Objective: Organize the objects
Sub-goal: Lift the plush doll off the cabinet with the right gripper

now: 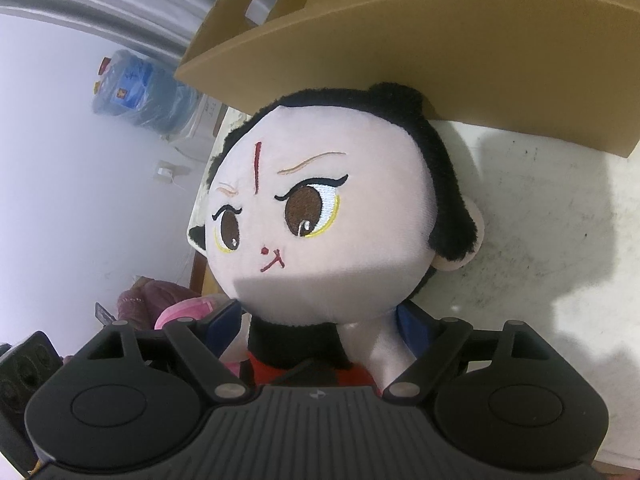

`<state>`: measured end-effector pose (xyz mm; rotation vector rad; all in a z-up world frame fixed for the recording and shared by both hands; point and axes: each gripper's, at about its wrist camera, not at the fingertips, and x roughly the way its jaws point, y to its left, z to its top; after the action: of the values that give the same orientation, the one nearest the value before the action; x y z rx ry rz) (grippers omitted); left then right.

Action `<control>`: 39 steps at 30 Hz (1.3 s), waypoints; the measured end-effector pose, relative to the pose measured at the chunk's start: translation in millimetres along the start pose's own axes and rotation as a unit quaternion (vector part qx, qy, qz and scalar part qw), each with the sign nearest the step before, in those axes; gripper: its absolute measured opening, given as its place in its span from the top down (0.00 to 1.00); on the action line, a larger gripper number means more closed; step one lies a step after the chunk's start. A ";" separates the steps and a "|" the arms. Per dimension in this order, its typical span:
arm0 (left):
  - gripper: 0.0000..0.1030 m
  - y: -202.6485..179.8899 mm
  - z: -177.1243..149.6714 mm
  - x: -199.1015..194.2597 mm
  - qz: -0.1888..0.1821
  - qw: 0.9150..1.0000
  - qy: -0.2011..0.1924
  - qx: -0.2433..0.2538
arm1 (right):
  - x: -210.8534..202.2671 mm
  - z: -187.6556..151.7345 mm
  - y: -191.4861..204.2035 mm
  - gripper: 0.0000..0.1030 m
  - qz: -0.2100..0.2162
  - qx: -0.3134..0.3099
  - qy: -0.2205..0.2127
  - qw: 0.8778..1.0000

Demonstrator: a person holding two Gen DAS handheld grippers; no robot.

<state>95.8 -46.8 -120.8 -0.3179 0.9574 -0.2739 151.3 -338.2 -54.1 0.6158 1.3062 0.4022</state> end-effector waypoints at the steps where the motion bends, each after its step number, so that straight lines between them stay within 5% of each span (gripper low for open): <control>1: 0.00 0.3 0.2 0.7 0.000 1.000 0.000 -0.001 | 0.1 -0.2 0.8 0.15 0.000 0.000 0.000 1.000; 39: 0.00 7.1 2.7 10.9 -0.011 1.000 -0.012 -0.008 | -24.8 -4.5 9.6 0.12 0.015 0.003 -0.037 0.999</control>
<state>104.7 -43.9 -130.3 -0.3448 0.9329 -0.2820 141.9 -344.8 -29.7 0.6508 1.2295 0.3977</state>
